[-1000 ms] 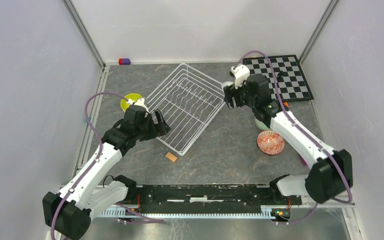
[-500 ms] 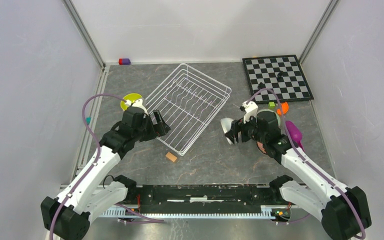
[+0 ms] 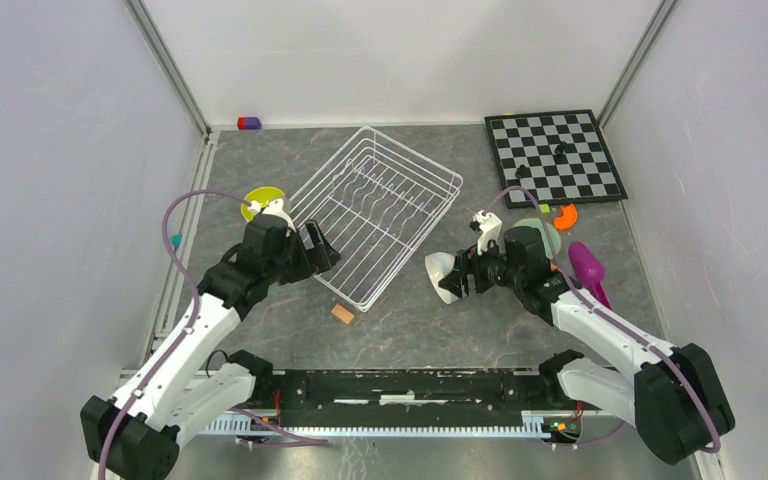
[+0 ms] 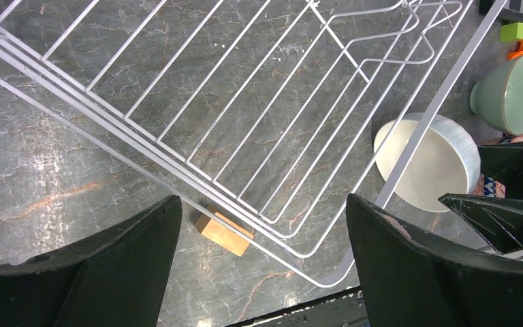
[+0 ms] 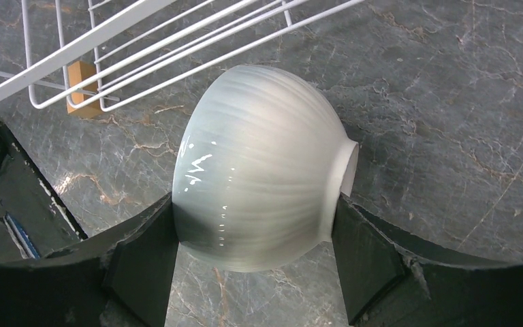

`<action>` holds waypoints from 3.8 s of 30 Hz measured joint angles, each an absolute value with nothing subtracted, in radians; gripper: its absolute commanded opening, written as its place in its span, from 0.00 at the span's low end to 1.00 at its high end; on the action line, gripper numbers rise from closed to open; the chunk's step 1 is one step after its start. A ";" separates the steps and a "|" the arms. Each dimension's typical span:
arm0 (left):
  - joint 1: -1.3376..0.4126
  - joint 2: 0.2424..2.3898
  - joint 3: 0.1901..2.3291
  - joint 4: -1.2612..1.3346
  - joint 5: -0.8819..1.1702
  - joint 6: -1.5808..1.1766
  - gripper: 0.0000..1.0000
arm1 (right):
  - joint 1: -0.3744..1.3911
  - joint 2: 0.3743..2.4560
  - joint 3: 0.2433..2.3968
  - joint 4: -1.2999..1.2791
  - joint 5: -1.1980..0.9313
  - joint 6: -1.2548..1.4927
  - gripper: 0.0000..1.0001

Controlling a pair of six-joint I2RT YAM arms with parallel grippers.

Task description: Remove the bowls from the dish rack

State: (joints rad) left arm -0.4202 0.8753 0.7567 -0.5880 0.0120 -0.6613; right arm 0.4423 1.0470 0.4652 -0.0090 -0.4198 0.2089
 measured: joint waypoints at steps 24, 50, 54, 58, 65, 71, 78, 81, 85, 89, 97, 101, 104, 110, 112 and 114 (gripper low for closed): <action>-0.420 0.912 0.756 -0.572 0.027 -0.661 0.96 | 0.442 1.012 0.524 -0.123 -0.215 0.099 0.96; -0.420 0.868 0.757 -0.678 -0.210 -0.728 0.99 | 0.442 0.849 0.527 -0.153 -0.037 0.073 0.95; -0.420 0.841 0.757 -0.701 -0.265 -0.758 0.99 | 0.442 0.864 0.527 -0.150 -0.019 0.081 0.92; -0.420 0.821 0.757 -0.709 -0.302 -0.796 0.98 | 0.442 0.902 0.528 -0.127 -0.069 0.112 0.93; -0.420 0.795 0.757 -0.708 -0.313 -0.812 0.98 | 0.443 0.976 0.558 -0.095 -0.128 0.156 0.95; -0.420 0.782 0.757 -0.706 -0.313 -0.812 0.98 | 0.443 1.005 0.559 -0.174 0.029 0.163 0.94; -0.420 0.799 0.753 -0.695 -0.309 -0.812 0.98 | 0.443 0.878 0.554 -0.208 0.135 0.154 0.94; -0.420 0.825 0.746 -0.686 -0.299 -0.812 0.97 | 0.443 0.824 0.554 -0.204 0.146 0.141 0.95; -0.420 0.861 0.733 -0.672 -0.276 -0.812 0.97 | 0.443 0.768 0.551 -0.200 0.164 0.114 0.96; -0.420 0.879 0.691 -0.638 -0.248 -0.813 0.94 | 0.443 0.695 0.522 -0.179 0.172 0.089 0.96; -0.420 0.980 0.640 -0.481 -0.140 -0.822 0.82 | 0.443 0.609 0.485 -0.165 0.178 0.050 0.95; -0.420 1.082 0.641 -0.396 -0.091 -0.844 0.76 | 0.443 0.596 0.485 -0.161 0.178 0.032 0.95; -0.418 1.172 0.653 -0.354 -0.067 -0.855 0.75 | 0.443 0.587 0.485 -0.161 0.176 0.025 0.95; -0.418 1.346 0.762 -0.285 -0.031 -0.880 0.73 | 0.443 0.565 0.485 -0.160 0.158 0.024 0.95; -0.417 1.428 0.841 -0.273 -0.006 -0.886 0.75 | 0.443 0.559 0.481 -0.158 0.155 0.025 0.96; -0.416 1.487 0.900 -0.248 0.022 -0.886 0.79 | 0.443 0.551 0.470 -0.152 0.151 0.024 0.96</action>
